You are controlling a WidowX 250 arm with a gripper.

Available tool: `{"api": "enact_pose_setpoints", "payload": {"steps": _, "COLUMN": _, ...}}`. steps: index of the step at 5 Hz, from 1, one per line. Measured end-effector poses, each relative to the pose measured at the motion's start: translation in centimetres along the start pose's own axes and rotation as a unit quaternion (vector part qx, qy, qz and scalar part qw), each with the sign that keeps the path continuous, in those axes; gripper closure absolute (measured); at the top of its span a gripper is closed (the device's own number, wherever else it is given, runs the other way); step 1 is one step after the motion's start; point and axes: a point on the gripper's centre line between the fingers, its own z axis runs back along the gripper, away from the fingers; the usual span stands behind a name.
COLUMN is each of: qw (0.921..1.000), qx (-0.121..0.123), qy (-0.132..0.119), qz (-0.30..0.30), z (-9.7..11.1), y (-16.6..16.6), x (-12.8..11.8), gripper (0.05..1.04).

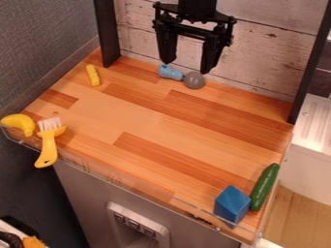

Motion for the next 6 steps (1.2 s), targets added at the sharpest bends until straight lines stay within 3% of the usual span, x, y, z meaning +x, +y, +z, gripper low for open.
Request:
{"api": "enact_pose_setpoints", "payload": {"steps": 1, "qw": 0.9977, "qx": 0.000, "qy": 0.015, "qz": -0.066, "z": -0.4, "y": 2.1, "x": 0.9, "gripper": 0.085}}
{"api": "enact_pose_setpoints", "payload": {"steps": 2, "qw": 0.9873, "qx": 0.003, "qy": 0.014, "qz": -0.158, "z": -0.1, "y": 5.4, "x": 3.1, "gripper": 0.085}}
{"api": "enact_pose_setpoints", "payload": {"steps": 3, "qw": 0.9636, "qx": 0.005, "qy": 0.012, "qz": -0.267, "z": 0.0, "y": 8.9, "x": 5.1, "gripper": 0.085}}
{"api": "enact_pose_setpoints", "payload": {"steps": 5, "qw": 0.8960, "qx": 0.007, "qy": 0.007, "qz": -0.444, "z": -0.3, "y": 16.3, "x": 6.0, "gripper": 0.087}}
{"api": "enact_pose_setpoints", "payload": {"steps": 6, "qw": 0.8832, "qx": 0.005, "qy": 0.010, "qz": -0.469, "z": -0.3, "y": 17.6, "x": 5.8, "gripper": 0.085}}
